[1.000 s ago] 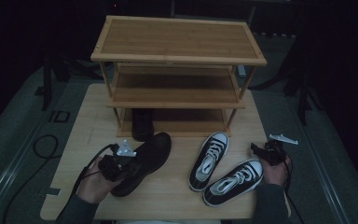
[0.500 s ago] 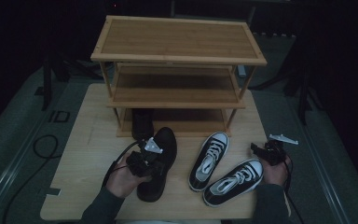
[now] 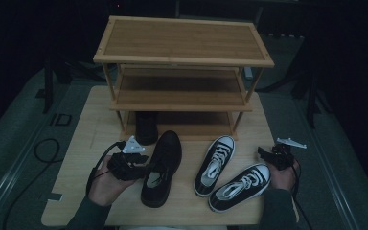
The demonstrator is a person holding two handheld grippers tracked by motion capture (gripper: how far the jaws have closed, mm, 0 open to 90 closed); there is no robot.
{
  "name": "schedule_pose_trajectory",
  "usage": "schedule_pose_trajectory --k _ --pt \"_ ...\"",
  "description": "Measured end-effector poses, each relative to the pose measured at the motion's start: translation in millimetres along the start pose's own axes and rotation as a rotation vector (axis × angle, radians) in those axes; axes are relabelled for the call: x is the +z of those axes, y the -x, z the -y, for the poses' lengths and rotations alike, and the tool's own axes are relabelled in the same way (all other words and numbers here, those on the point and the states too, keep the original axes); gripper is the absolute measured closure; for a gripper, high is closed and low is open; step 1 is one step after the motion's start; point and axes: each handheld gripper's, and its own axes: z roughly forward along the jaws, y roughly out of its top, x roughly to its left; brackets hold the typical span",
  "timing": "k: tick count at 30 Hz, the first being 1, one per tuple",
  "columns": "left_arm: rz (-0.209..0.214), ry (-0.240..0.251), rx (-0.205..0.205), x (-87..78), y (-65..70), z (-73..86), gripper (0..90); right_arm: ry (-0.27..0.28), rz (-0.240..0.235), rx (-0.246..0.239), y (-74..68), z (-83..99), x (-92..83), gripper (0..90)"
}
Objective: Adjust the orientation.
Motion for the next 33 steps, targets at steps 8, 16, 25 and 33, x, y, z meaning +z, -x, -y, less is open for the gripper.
schedule_pose_trajectory --k 8,16,25,33 --pt "0.019 -0.067 -0.037 22.4 -2.3 4.5 59.2 0.000 0.000 0.000 0.1 0.0 0.0 30.5" --pt "0.034 -0.144 -0.039 40.5 -1.3 4.6 58.7 0.000 -0.001 0.001 0.1 0.0 0.0 30.5" --pt "0.033 -0.174 -0.029 42.0 1.2 5.9 51.0 0.000 0.000 -0.001 0.1 0.0 0.0 30.5" --pt "-0.027 -0.165 -0.055 49.6 -1.1 3.1 60.4 0.000 -0.001 0.000 0.2 0.0 0.0 30.5"
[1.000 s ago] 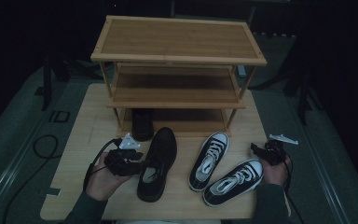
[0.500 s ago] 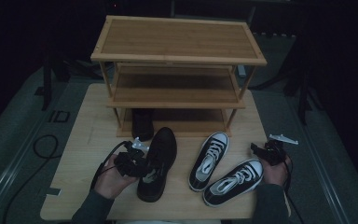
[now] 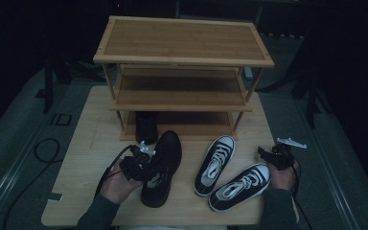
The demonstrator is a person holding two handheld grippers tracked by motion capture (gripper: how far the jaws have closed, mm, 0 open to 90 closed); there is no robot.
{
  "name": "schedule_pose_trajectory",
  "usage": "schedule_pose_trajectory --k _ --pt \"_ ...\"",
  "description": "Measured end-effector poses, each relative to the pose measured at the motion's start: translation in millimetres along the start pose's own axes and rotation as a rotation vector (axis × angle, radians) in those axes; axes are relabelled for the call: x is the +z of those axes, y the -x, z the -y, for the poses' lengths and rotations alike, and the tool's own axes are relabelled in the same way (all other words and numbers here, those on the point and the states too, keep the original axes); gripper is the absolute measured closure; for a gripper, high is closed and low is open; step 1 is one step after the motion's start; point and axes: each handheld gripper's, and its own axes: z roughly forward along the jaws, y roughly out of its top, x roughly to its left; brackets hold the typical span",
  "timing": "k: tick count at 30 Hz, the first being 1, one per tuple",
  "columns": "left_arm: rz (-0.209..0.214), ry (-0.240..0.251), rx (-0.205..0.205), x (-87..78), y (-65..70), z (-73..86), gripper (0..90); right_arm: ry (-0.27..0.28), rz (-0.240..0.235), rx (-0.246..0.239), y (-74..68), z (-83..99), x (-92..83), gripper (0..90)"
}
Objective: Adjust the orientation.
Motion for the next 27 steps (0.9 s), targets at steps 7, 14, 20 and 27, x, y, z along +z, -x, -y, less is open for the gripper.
schedule_pose_trajectory --k 7,14,20,27 --pt "-0.014 0.080 -0.025 -6.8 1.3 -4.0 63.5 0.000 0.000 0.000 0.0 0.0 0.0 30.5" --pt "-0.010 0.033 -0.041 1.9 -0.7 -0.1 72.5 0.000 0.000 -0.001 0.0 0.0 0.0 30.5" --pt "-0.041 0.079 -0.091 1.7 -3.3 -0.7 85.2 0.000 0.000 0.000 0.0 0.0 0.0 30.5" --pt "-0.020 0.132 -0.133 7.4 -4.3 -11.9 86.0 0.001 -0.001 0.003 -0.1 0.0 0.0 30.5"
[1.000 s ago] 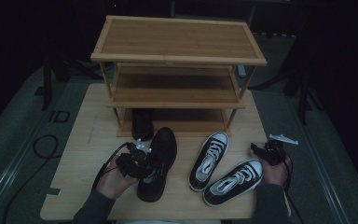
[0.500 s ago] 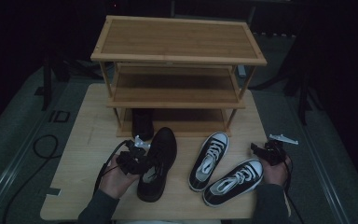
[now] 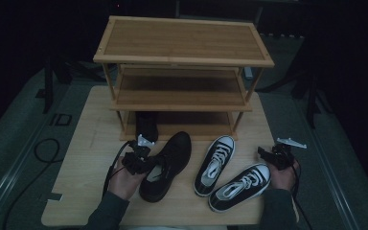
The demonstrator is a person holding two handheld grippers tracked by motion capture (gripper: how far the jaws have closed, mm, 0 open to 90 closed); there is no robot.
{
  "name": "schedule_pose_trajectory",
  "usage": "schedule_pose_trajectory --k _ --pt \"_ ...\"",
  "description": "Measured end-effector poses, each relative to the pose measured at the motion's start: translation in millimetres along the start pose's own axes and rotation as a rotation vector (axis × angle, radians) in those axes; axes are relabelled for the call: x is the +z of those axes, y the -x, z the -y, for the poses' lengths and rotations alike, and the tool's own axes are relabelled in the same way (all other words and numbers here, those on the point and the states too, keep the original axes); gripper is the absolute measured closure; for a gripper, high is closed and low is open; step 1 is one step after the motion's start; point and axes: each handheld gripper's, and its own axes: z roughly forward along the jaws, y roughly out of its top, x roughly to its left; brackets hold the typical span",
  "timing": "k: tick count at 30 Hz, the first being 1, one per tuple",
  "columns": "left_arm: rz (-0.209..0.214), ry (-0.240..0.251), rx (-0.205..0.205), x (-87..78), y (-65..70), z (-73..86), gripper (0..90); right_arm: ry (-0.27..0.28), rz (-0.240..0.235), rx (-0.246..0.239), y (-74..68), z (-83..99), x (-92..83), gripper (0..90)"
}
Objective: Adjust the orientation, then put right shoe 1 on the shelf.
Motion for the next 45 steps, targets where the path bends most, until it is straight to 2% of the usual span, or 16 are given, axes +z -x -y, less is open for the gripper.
schedule_pose_trajectory --k 15,21,36,45 --pt "0.013 0.057 -0.053 19.2 -5.3 -26.2 85.9 0.000 -0.002 0.001 0.2 -0.1 0.1 30.5" --pt "-0.002 0.075 -0.069 23.7 -10.1 -35.9 85.9 0.000 -0.002 -0.003 0.5 -0.1 0.2 30.4" --pt "-0.060 0.129 -0.148 36.2 -26.1 -57.8 85.9 0.000 -0.002 -0.004 0.5 -0.2 0.3 30.5" --pt "-0.070 0.154 -0.191 46.4 -30.7 -64.4 85.8 0.000 -0.001 -0.005 0.4 -0.4 0.5 30.5"
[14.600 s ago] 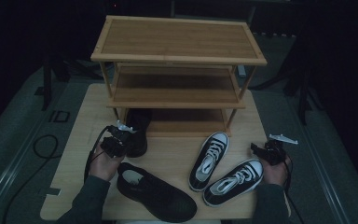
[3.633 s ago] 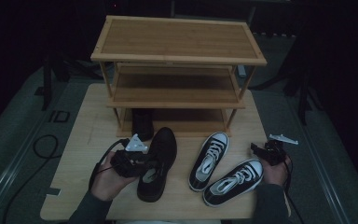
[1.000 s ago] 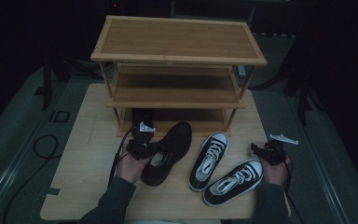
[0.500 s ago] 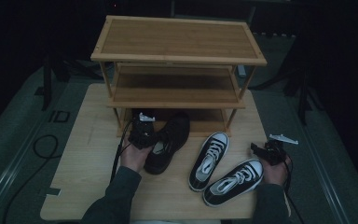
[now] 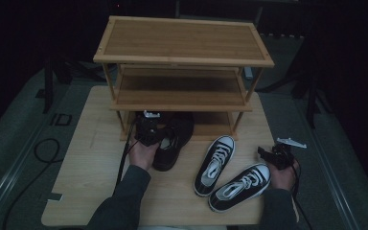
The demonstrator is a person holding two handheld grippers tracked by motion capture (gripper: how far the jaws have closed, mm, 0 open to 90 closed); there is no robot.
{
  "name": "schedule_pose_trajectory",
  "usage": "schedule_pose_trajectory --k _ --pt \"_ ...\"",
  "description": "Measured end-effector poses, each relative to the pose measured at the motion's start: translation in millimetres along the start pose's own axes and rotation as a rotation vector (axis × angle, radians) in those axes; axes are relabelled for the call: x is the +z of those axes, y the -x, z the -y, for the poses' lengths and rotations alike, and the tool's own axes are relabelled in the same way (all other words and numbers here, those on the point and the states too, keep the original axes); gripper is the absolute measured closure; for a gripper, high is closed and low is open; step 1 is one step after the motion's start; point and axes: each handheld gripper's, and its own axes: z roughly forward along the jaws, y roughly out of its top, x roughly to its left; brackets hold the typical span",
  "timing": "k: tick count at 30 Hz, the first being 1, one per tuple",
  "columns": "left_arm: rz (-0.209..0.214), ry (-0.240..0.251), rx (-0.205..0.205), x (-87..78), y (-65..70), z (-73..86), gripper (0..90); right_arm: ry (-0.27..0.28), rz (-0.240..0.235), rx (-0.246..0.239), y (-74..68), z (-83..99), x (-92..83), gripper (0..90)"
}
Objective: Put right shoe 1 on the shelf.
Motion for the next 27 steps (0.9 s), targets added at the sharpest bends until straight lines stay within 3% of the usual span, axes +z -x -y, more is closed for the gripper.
schedule_pose_trajectory --k 17,27 --pt "-0.106 0.072 -0.086 10.0 -9.7 -6.0 85.7 0.000 -0.001 0.000 0.0 -0.2 0.2 30.4" --pt "-0.180 0.090 -0.092 14.1 -7.2 -4.1 85.0 0.000 -0.001 0.000 0.0 -0.2 0.2 30.4"
